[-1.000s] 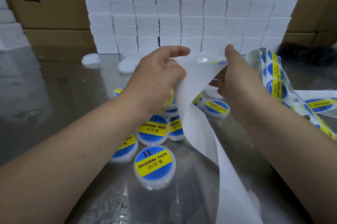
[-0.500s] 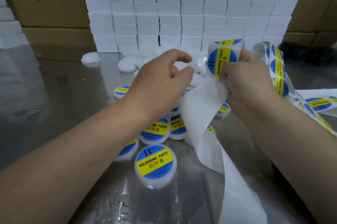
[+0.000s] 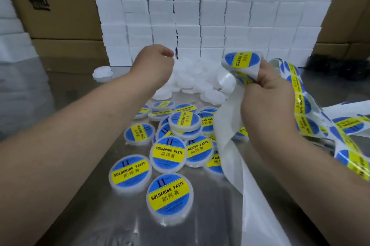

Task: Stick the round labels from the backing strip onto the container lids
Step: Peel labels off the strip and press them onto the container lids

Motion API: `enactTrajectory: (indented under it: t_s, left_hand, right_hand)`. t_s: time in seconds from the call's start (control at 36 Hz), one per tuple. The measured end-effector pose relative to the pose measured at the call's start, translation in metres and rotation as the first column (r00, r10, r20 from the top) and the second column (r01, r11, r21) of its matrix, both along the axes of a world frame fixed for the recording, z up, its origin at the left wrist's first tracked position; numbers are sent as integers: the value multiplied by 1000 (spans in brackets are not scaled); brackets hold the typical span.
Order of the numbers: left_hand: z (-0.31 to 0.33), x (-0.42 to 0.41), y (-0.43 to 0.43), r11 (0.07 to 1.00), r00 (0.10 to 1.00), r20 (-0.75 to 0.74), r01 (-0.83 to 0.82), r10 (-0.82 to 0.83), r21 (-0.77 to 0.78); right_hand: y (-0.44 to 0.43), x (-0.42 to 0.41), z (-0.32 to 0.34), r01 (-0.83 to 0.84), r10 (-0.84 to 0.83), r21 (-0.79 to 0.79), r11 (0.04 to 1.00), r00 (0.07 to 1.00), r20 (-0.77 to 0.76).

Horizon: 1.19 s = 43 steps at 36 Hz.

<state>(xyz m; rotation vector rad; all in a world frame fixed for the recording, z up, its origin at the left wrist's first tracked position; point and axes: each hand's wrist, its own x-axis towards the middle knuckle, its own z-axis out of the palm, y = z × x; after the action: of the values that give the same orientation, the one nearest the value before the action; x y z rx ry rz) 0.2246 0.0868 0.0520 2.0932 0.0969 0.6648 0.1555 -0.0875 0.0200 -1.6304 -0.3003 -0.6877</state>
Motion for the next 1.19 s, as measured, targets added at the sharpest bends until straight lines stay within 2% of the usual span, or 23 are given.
enactTrajectory:
  t_s: [0.08, 0.14, 0.19, 0.36, 0.5, 0.58, 0.69, 0.78, 0.83, 0.92, 0.97, 1.06, 1.19]
  left_hand:
    - [-8, 29, 7, 965, 987, -162, 30, 13, 260]
    - [-13, 47, 13, 863, 956, -278, 58, 97, 501]
    - [-18, 63, 16, 758, 928, -338, 107, 156, 644]
    - [-26, 104, 1, 624, 902, -421, 276, 96, 731]
    - [-39, 118, -15, 481, 876, -463, 351, 134, 803]
    - [-41, 116, -15, 458, 927, -354, 261, 127, 849]
    - [-39, 115, -8, 497, 979, -172, 93, 114, 863]
    - [-40, 113, -6, 514, 987, -113, 40, 112, 857]
    - [-42, 113, -6, 472, 986, -122, 56, 110, 880]
    - [-44, 113, -5, 320, 977, -143, 87, 158, 943]
    - [-45, 115, -5, 274, 972, -147, 93, 182, 957]
    - [-46, 115, -7, 339, 968, -172, 104, 180, 935]
    - [-43, 112, -5, 563, 966, -219, 106, 137, 819]
  right_hand:
    - [-5, 7, -5, 57, -58, -14, 998, 998, -35]
    - [-6, 8, -7, 112, -116, -64, 992, 991, -64]
    - [-5, 8, -8, 133, -137, -65, 989, 988, -68]
    - [-3, 9, -8, 130, -153, -140, 982, 974, -168]
    - [-4, 9, -8, 155, -192, -173, 973, 955, -227]
    - [-3, 9, -7, 157, -202, -179, 971, 942, -267]
    - [-2, 13, -8, 144, -191, -176, 974, 938, -289]
    - [-2, 15, -9, 146, -194, -183, 972, 940, -279]
    - [-2, 17, -10, 146, -191, -172, 974, 940, -283]
    - [-2, 19, -11, 133, -167, -132, 982, 942, -290]
    - [-3, 19, -11, 126, -158, -125, 984, 943, -292]
    - [-2, 19, -11, 121, -150, -116, 986, 948, -280]
    - [-2, 20, -12, 111, -148, -136, 984, 942, -300]
